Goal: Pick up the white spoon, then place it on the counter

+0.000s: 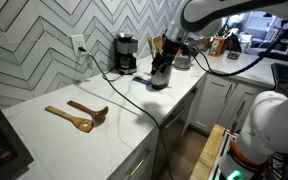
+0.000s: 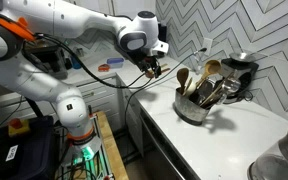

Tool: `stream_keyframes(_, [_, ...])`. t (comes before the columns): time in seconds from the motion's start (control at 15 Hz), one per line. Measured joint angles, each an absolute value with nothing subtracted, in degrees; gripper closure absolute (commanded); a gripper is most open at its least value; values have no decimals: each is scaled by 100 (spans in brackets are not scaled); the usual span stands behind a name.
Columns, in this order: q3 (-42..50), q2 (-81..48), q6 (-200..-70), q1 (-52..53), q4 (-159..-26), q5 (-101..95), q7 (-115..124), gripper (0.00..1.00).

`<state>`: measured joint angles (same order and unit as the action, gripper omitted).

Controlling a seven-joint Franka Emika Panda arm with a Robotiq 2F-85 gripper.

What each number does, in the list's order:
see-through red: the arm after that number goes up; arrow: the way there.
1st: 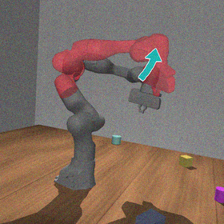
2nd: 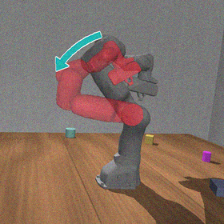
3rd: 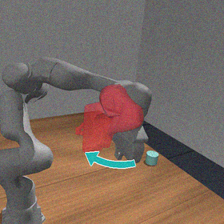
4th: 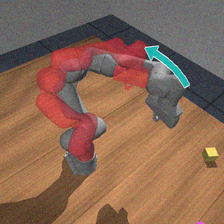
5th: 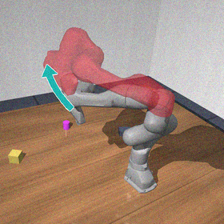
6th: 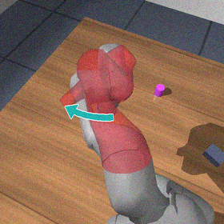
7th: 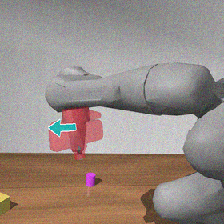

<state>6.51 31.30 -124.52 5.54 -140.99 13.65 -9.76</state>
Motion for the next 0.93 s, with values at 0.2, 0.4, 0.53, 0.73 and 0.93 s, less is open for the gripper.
stream_keyframes(0.2, [651, 3130, -12452, 554, -14098, 1365, -976, 0])
stream_keyframes(0.4, [651, 3130, -12452, 554, -14098, 1365, -976, 0])
stream_keyframes(0.53, [651, 3130, -12452, 554, -14098, 1365, -976, 0])
stream_keyframes(0.73, [593, 3130, -12452, 524, -14065, 1321, -976, 0])
stream_keyframes(0.93, [362, 3128, -12442, 496, -13717, 967, -975, 0])
